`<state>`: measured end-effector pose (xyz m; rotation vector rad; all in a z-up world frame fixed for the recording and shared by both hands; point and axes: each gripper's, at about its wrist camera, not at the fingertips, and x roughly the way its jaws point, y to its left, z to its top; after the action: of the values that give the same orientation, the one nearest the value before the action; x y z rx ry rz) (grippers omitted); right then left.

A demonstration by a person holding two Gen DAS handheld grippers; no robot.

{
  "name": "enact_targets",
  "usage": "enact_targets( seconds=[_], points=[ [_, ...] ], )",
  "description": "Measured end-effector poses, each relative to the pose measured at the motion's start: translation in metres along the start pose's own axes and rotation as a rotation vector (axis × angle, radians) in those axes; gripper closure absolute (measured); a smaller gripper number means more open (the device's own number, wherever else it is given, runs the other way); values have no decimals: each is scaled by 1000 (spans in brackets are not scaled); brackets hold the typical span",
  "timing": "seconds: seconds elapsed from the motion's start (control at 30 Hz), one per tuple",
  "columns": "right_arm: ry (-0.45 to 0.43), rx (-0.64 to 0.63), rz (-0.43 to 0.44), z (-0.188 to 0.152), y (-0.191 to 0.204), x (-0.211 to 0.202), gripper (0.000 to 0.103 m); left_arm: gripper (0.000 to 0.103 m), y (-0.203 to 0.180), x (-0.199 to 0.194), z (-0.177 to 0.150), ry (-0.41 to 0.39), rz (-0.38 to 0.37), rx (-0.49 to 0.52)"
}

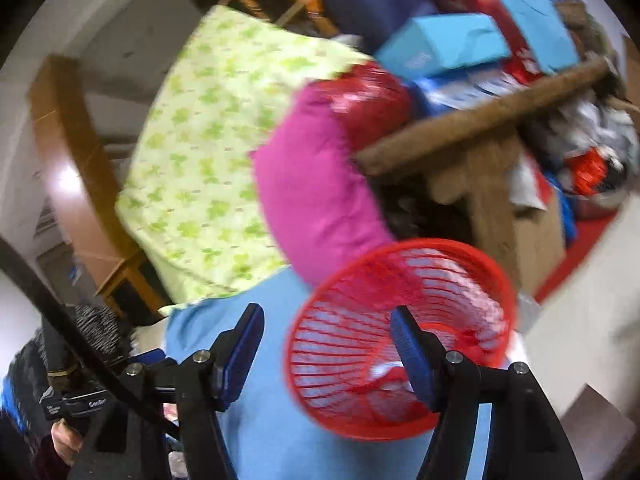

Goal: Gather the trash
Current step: 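Carry both items over the red mesh basket and open both grippers, then bring both grippers back over the blanket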

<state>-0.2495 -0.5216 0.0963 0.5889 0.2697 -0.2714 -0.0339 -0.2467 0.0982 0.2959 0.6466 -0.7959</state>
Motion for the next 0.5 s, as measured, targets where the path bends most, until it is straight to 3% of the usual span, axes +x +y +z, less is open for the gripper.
enact_targets(
  seconds=[0.17,0.27,0.4,0.5],
  points=[
    [91,-100,135,-23,69,26,33,36,101,-62,-57,-11,262,-90],
    [218,-170,222,-53,117,57,33,35,149,-91,-101,26,369,-163],
    [431,-243,322,-111,176,105,33,35,175,-99,-152,92,394,-241],
    [580,-310,372,-162,211,134,35,35,183,-91,-185,137,337,-321]
  ],
)
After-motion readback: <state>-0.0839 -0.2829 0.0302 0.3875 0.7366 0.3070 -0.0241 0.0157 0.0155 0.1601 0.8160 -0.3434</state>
